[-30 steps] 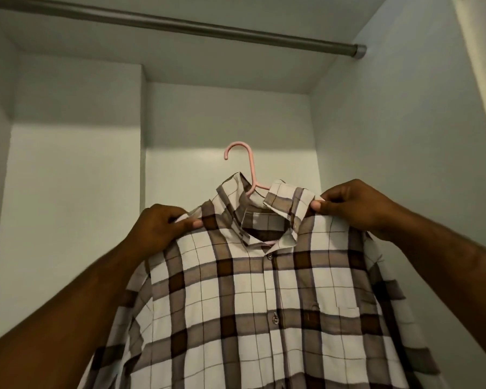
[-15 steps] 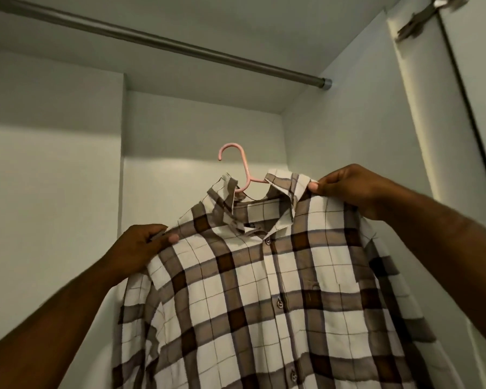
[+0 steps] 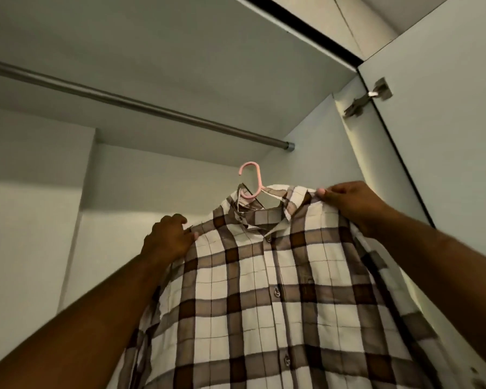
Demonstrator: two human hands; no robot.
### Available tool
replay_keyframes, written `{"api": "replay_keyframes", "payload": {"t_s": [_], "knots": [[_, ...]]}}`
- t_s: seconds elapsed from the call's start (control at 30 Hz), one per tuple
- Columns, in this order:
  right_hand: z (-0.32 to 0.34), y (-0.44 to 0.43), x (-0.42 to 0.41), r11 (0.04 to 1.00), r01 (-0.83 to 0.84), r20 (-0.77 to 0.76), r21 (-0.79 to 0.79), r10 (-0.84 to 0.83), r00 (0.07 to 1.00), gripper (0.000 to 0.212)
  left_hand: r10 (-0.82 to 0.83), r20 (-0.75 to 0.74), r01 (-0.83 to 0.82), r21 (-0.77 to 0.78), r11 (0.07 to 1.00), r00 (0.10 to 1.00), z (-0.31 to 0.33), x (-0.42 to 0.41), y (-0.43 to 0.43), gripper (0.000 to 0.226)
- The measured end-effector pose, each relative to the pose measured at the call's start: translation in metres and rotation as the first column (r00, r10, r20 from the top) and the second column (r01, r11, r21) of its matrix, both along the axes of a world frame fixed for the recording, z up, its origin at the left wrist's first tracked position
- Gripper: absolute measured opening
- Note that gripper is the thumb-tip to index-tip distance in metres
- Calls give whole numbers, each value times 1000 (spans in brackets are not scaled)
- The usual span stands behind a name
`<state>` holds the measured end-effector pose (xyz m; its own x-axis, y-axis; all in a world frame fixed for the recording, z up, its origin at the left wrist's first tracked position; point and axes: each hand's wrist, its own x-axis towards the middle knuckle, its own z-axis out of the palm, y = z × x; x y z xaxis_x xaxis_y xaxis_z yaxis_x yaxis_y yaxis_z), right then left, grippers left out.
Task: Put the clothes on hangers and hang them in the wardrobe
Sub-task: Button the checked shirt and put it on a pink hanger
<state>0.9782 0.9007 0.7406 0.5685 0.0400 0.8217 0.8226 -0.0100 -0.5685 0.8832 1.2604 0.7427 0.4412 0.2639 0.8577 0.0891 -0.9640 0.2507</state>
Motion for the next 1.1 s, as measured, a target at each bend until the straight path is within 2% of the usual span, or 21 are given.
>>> {"api": "replay_keyframes", "payload": {"t_s": [0.03, 0.1, 0.2, 0.33, 0.43, 0.53, 0.73, 1.1], "knots": [[17, 1, 6, 999, 43, 27, 4, -43, 999, 22, 73, -38, -73, 18, 997, 997, 14, 10, -9, 60], [51, 3, 17, 994, 110, 76, 25, -112, 991, 25, 113, -55, -110, 60, 992, 992, 38, 28, -30, 72], [101, 3, 34, 979, 199, 120, 44, -203, 972, 31, 104, -12, -101, 147, 984, 995, 67, 52, -58, 69], [156, 2, 56, 947, 310, 160, 85, -320, 934, 37, 167, 56, -176, 267, 947, 984, 87, 72, -79, 59], [181, -1, 69, 918, 377, 188, 124, -394, 900, 40, 165, 114, -193, 321, 927, 980, 101, 84, -84, 61], [190, -6, 76, 896, 428, 218, 121, -444, 869, 39, 181, 143, -220, 347, 912, 973, 112, 94, -91, 65], [189, -11, 90, 827, 562, 302, 13, -539, 786, 48, 210, 147, -252, 384, 888, 967, 113, 118, -106, 63], [179, -21, 93, 745, 659, 381, -103, -582, 718, 57, 258, 107, -279, 388, 878, 960, 97, 130, -117, 63]]}}
